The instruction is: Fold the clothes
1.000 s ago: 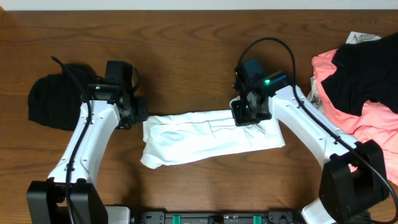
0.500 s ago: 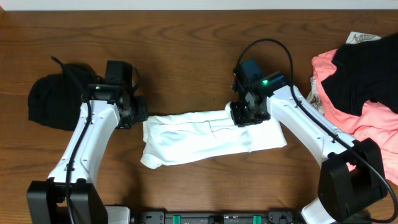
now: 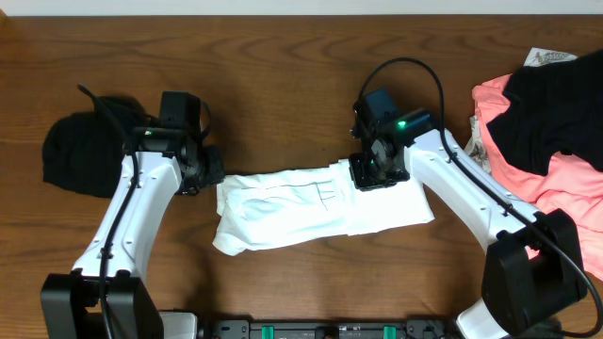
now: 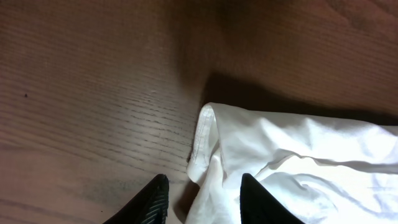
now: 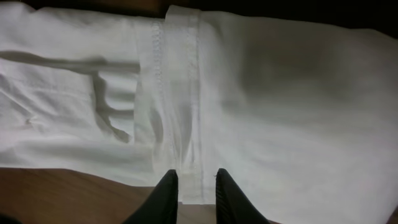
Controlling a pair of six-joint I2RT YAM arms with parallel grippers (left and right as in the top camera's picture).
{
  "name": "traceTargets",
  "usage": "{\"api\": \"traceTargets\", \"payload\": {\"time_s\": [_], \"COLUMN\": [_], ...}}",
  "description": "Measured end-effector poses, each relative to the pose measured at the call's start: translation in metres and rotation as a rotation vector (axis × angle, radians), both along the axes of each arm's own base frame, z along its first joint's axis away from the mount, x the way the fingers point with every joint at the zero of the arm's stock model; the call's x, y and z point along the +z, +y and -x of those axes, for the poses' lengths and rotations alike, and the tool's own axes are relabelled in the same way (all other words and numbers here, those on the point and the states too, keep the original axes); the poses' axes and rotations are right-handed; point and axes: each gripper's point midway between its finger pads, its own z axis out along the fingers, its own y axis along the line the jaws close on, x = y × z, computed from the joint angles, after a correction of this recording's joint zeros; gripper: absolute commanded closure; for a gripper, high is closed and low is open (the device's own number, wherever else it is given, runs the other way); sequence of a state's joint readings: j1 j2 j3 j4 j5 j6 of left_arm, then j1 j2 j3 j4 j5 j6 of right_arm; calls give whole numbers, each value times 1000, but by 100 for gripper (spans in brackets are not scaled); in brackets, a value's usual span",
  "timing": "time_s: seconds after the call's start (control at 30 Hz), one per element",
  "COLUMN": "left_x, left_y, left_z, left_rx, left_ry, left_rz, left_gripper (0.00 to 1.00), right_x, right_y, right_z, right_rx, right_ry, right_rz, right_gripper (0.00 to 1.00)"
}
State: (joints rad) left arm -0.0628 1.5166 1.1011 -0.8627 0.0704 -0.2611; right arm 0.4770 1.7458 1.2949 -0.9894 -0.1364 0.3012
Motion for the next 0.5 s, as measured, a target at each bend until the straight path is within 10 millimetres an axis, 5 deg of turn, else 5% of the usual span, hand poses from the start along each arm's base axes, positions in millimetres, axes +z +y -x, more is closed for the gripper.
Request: {"api": "traceTargets", "payload": {"time_s": [0.3,0.5], "left_x": [0,0], "left_y": [0,0], "left_z": [0,1], "left_rx": [0,0], "left_ry": [2,5], "left_rz": [0,-1], "left_gripper": [60,43], "right_x": [-24,-48], "right_y": [7,7], "right_z": [-4,6], "right_rx": [10,19], "right_ry": [-51,-53], "right_rz": [-27,-35], "right_gripper": [80,77]}}
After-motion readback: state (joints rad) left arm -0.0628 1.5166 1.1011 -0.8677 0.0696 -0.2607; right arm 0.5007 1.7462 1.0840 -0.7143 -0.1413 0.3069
